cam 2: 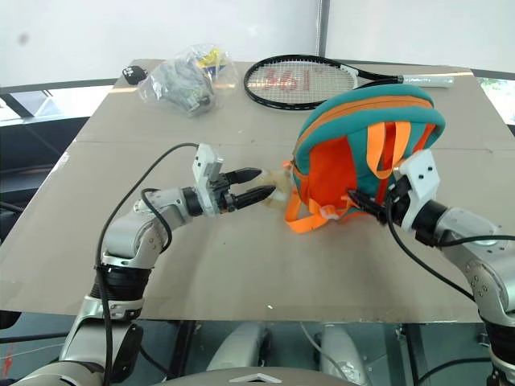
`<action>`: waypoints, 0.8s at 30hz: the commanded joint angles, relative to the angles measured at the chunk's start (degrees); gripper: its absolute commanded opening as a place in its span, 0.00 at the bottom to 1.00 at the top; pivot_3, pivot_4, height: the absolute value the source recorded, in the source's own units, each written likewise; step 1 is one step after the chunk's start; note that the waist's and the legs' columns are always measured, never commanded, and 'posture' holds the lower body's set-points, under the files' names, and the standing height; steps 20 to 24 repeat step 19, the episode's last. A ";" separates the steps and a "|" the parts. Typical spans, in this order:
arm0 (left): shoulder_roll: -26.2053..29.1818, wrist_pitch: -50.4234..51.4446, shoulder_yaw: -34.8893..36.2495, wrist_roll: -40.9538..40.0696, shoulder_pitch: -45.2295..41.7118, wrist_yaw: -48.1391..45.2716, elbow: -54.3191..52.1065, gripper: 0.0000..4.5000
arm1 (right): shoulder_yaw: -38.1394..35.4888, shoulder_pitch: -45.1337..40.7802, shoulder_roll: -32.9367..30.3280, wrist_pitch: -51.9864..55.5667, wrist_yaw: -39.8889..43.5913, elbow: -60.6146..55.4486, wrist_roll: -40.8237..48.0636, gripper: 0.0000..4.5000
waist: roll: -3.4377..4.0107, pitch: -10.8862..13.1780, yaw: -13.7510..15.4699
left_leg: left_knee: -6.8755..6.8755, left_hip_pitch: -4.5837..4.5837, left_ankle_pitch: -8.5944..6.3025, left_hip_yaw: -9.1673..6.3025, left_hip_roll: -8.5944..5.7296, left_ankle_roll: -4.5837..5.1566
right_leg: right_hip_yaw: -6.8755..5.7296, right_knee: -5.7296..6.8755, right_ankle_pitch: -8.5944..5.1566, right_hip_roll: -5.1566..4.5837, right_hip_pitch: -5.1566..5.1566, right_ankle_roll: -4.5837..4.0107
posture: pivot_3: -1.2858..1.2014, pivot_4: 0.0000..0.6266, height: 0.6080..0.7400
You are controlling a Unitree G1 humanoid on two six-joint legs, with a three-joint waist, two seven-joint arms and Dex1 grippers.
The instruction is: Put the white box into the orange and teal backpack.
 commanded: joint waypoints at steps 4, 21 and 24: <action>7.77 -0.23 6.97 -3.13 12.39 -2.22 -11.95 1.00 | -15.22 13.06 -4.94 -2.25 9.50 -4.41 2.04 0.99 | 0.02 0.01 -0.12 | -0.38 0.08 0.00 0.11 0.00 0.00 | 0.10 -0.25 0.00 0.00 0.00 0.00 | 0.52 0.24 1.00; 17.88 -4.72 21.25 -5.17 33.21 -9.22 -13.47 1.00 | -27.83 36.30 -1.09 -13.41 21.04 -4.55 -4.84 0.99 | 0.17 0.10 0.18 | -0.82 0.90 -0.01 0.09 0.08 0.00 | 0.18 -0.71 -0.01 -0.02 0.76 -0.03 | 0.52 0.24 1.00; 17.88 -4.72 21.25 -5.17 33.21 -9.22 -13.47 1.00 | -27.83 36.30 -1.09 -13.41 21.04 -4.55 -4.84 0.99 | 0.17 0.10 0.18 | -0.82 0.90 -0.01 0.09 0.08 0.00 | 0.18 -0.71 -0.01 -0.02 0.76 -0.03 | 0.52 0.24 1.00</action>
